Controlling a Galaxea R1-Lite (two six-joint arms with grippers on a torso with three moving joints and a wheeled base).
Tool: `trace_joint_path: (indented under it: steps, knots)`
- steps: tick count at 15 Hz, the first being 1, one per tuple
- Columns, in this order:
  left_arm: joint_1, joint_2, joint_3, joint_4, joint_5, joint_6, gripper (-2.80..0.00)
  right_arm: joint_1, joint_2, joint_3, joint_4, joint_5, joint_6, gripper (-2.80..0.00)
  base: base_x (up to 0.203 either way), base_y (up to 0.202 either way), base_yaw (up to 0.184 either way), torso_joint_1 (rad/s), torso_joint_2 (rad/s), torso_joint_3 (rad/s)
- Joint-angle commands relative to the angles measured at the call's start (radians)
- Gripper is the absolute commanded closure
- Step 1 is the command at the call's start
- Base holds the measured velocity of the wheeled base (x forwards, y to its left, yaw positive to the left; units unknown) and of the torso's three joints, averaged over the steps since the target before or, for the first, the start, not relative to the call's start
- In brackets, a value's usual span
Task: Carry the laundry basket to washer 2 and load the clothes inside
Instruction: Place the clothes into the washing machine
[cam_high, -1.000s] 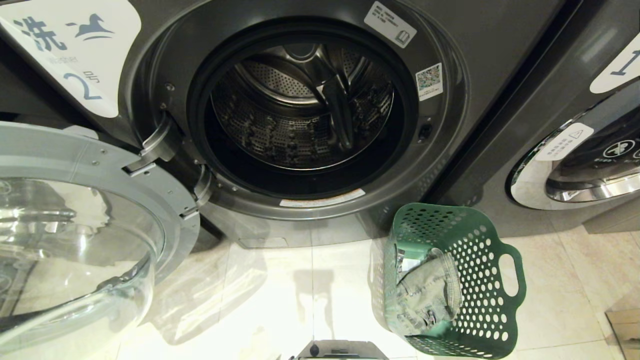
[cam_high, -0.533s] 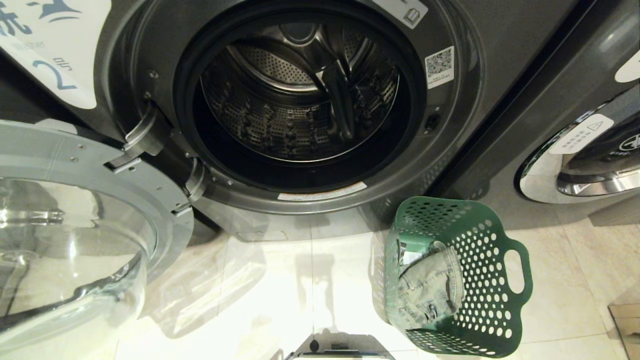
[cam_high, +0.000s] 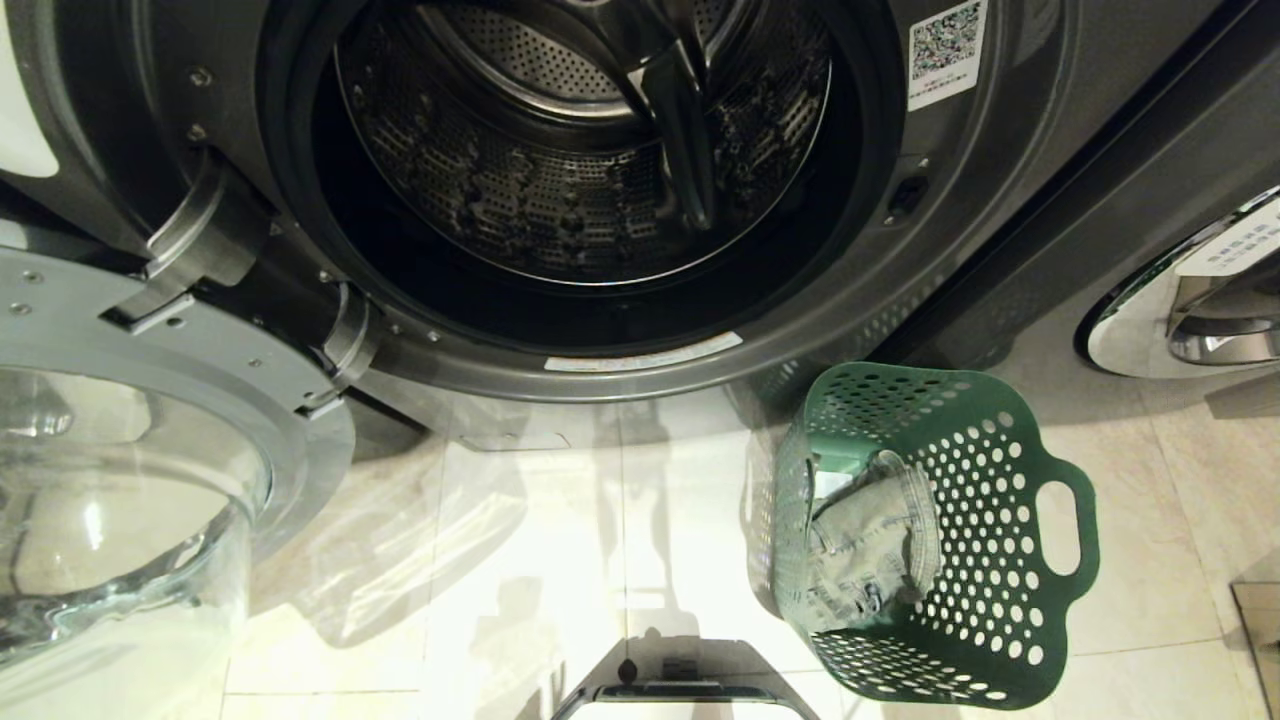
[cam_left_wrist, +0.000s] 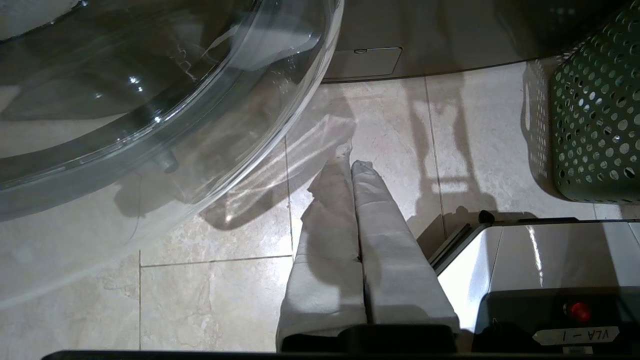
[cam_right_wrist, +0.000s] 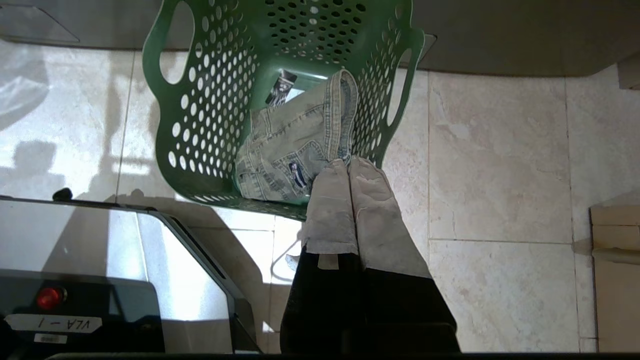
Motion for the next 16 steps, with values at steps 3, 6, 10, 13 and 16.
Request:
trace_joint_path:
  steps: [3,6,10,13,16]
  knots:
    - [-0.001,0.000,0.002,0.000,0.001,-0.001,0.00,0.000,-0.001,-0.001,0.001,0.001,-0.001,0.00,0.000,0.000,0.000,0.002,0.00,-0.201]
    - [0.000,0.000,0.002,0.001,0.001,-0.001,0.00,0.000,-0.001,0.000,0.001,0.001,-0.001,0.00,0.000,0.000,0.000,0.004,0.00,-0.205]
    - [0.000,0.000,0.002,0.000,0.007,-0.039,0.00,0.000,-0.001,0.000,0.001,0.001,-0.001,0.00,0.000,0.000,0.000,0.002,0.00,-0.062]
    - [-0.001,0.000,0.002,0.000,0.007,-0.040,0.00,0.000,-0.001,-0.001,0.001,0.001,-0.001,0.00,0.000,0.000,0.000,0.002,0.00,-0.012]
    - [-0.001,-0.001,0.002,0.000,0.007,-0.040,0.00,0.000,-0.001,-0.001,0.001,0.001,-0.001,0.00,0.000,0.000,0.000,0.000,0.00,0.000]
